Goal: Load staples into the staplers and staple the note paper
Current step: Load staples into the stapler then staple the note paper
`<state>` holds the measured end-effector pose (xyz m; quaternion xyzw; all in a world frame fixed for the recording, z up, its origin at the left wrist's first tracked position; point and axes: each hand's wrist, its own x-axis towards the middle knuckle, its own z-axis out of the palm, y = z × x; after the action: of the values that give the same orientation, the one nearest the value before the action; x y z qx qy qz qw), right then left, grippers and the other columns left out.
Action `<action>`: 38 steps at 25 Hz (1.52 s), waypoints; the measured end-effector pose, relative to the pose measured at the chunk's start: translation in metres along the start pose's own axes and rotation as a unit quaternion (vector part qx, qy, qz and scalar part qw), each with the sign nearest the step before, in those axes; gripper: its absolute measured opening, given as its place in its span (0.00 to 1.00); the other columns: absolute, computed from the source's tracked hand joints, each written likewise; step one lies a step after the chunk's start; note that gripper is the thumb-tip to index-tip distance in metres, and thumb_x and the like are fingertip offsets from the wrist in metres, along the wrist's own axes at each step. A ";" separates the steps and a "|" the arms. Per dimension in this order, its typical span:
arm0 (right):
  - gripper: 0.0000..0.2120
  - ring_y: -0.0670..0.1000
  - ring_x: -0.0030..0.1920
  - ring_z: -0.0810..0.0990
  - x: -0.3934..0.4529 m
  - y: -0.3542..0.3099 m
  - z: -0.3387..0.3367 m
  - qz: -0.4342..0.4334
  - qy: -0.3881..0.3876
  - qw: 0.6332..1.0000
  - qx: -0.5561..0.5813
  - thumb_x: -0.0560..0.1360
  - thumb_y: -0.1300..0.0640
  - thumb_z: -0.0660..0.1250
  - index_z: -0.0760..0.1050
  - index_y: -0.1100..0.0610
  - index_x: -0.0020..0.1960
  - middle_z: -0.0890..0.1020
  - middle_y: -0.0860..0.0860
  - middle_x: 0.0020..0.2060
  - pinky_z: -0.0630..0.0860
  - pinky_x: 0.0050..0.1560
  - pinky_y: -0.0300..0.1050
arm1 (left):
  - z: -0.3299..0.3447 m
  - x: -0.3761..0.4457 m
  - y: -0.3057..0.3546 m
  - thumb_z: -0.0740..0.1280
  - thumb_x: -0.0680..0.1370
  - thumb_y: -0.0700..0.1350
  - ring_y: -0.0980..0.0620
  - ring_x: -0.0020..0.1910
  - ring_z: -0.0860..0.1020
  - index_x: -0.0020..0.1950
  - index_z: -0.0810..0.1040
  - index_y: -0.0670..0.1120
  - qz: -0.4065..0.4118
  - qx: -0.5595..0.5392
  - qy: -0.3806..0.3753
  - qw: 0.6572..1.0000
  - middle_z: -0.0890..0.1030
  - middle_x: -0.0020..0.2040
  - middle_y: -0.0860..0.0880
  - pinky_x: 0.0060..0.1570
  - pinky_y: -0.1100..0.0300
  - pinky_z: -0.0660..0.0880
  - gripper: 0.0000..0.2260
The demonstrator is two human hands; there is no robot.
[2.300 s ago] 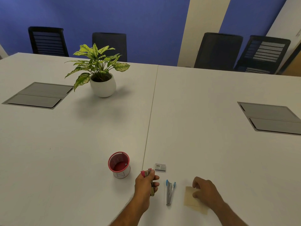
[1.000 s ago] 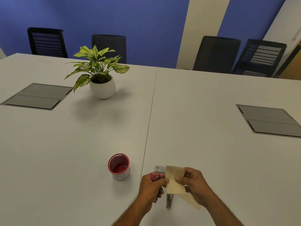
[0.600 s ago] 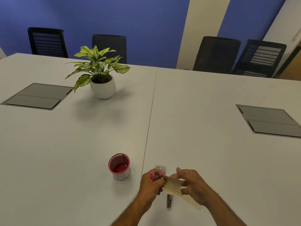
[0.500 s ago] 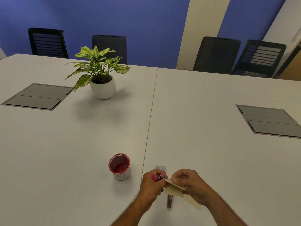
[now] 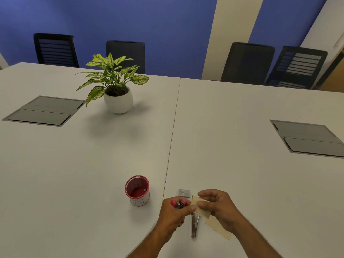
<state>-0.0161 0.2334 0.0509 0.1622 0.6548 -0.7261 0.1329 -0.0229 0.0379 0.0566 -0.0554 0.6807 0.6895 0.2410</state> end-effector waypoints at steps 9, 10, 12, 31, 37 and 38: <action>0.18 0.51 0.41 0.84 -0.005 -0.005 0.004 0.009 -0.016 0.999 -0.045 0.61 0.50 0.80 0.86 0.60 0.46 0.87 0.56 0.42 0.79 0.38 0.44 | 0.009 -0.002 0.003 0.76 0.72 0.41 0.57 0.26 0.76 0.44 0.85 0.43 0.039 0.084 0.020 0.996 0.82 0.33 0.51 0.27 0.70 0.71 0.04; 0.17 0.50 0.41 0.84 -0.005 -0.006 0.005 0.003 -0.014 0.998 -0.058 0.62 0.48 0.79 0.86 0.60 0.45 0.87 0.56 0.42 0.78 0.39 0.44 | 0.010 -0.002 0.003 0.76 0.71 0.41 0.57 0.27 0.76 0.44 0.85 0.43 0.038 0.090 0.018 0.995 0.82 0.32 0.52 0.27 0.70 0.72 0.03; 0.16 0.51 0.41 0.83 -0.007 -0.007 0.007 -0.009 -0.008 0.997 -0.077 0.64 0.47 0.78 0.86 0.59 0.43 0.87 0.55 0.41 0.78 0.41 0.45 | 0.011 -0.001 0.003 0.76 0.71 0.41 0.57 0.28 0.76 0.44 0.85 0.44 0.033 0.097 0.019 0.995 0.82 0.33 0.51 0.27 0.70 0.72 0.04; 0.08 0.51 0.36 0.83 -0.013 -0.008 -0.001 0.015 0.022 0.993 -0.118 0.70 0.55 0.77 0.85 0.60 0.39 0.86 0.54 0.35 0.78 0.37 0.46 | 0.011 0.000 0.007 0.77 0.70 0.37 0.57 0.24 0.75 0.40 0.85 0.45 0.007 0.046 0.026 0.999 0.81 0.30 0.52 0.25 0.68 0.70 0.04; 0.07 0.50 0.34 0.83 -0.016 -0.009 -0.003 0.026 0.017 0.993 -0.113 0.73 0.58 0.74 0.87 0.60 0.40 0.85 0.53 0.33 0.79 0.36 0.46 | 0.010 0.001 0.007 0.76 0.70 0.35 0.58 0.22 0.74 0.41 0.85 0.43 -0.001 0.030 0.022 0.999 0.81 0.31 0.49 0.25 0.68 0.70 0.04; 0.07 0.50 0.35 0.83 -0.016 -0.010 -0.002 0.025 0.012 0.993 -0.114 0.73 0.57 0.74 0.87 0.61 0.41 0.85 0.54 0.34 0.79 0.36 0.46 | 0.010 0.001 0.008 0.76 0.70 0.35 0.58 0.22 0.74 0.40 0.85 0.44 -0.005 0.025 0.023 0.999 0.81 0.31 0.49 0.24 0.67 0.70 0.04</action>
<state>-0.0052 0.2365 0.0664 0.1716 0.7309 -0.6406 0.1608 -0.0242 0.0483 0.0637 -0.0687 0.7026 0.6698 0.2303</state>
